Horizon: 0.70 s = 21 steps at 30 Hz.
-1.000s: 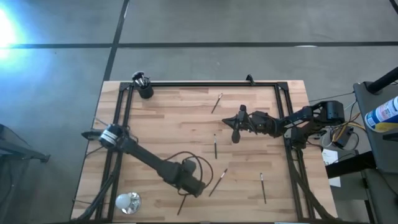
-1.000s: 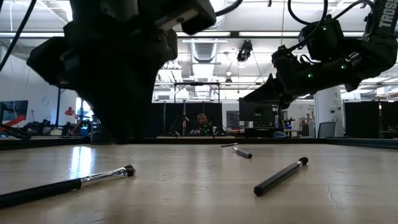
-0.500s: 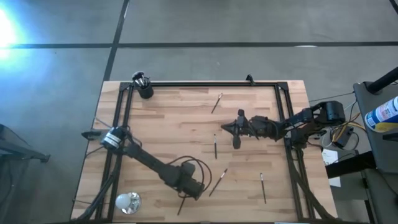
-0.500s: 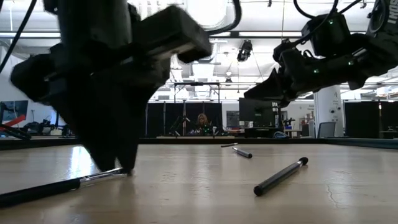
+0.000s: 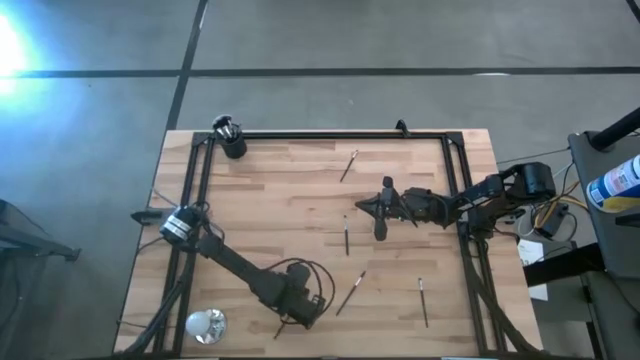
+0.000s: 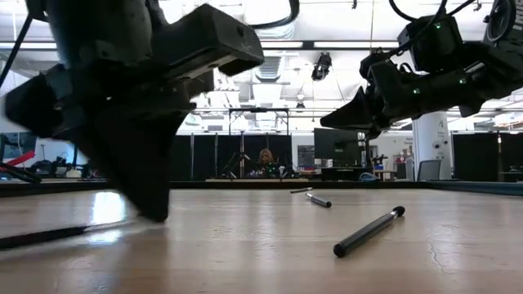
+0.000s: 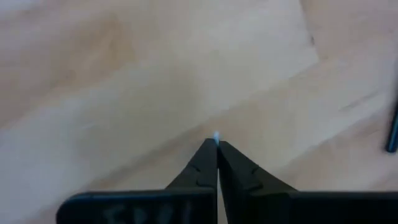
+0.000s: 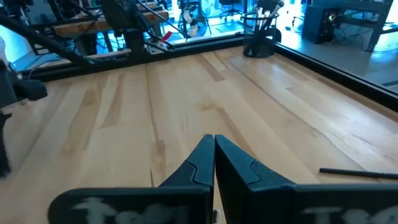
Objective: Put items in baskets/containers
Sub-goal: Put the black eyeshadow brush into the black pen holder
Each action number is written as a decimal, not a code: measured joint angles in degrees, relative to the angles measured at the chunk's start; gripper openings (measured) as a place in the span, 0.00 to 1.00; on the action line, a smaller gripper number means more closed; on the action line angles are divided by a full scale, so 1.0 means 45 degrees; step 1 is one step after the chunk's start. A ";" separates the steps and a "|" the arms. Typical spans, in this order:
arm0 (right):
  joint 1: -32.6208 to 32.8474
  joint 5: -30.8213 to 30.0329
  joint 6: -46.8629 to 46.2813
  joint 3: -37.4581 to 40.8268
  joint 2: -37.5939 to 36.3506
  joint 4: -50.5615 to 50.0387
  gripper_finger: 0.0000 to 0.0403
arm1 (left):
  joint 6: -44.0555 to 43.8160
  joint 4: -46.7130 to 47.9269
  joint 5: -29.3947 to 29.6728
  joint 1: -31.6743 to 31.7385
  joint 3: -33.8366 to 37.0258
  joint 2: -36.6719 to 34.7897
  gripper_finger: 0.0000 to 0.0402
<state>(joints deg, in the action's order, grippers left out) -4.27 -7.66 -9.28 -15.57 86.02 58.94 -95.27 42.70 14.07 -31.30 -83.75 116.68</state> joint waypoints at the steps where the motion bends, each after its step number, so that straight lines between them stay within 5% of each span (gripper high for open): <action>1: 0.0008 0.0011 -0.0005 0.0000 0.0000 0.0000 0.02 | 0.0101 0.0157 0.0470 -0.0006 0.0027 -0.0157 0.00; 7: 0.0045 0.1524 0.0057 0.0000 0.0005 -0.0023 0.02 | 0.1871 -0.0196 0.4051 0.0070 0.0300 -0.1674 0.00; 10: 0.0071 0.2198 -0.0074 -0.0020 0.0005 -0.0019 0.02 | 0.3957 -0.2154 0.5531 0.0313 0.1069 -0.2259 0.00; 15: 0.0072 0.3344 -0.0472 -0.0024 0.0005 -0.0019 0.04 | 0.9410 -0.8938 0.7086 0.1119 0.3482 -0.3099 0.00; 21: 0.0162 0.5158 -0.0947 -0.0074 0.0005 0.0010 0.17 | 1.4549 -1.7096 0.6705 0.2132 0.6365 -0.3224 0.00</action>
<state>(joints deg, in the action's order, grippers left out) -3.54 15.55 -13.54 -15.91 86.04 58.98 -29.80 -34.24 44.24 -21.71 -55.11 102.17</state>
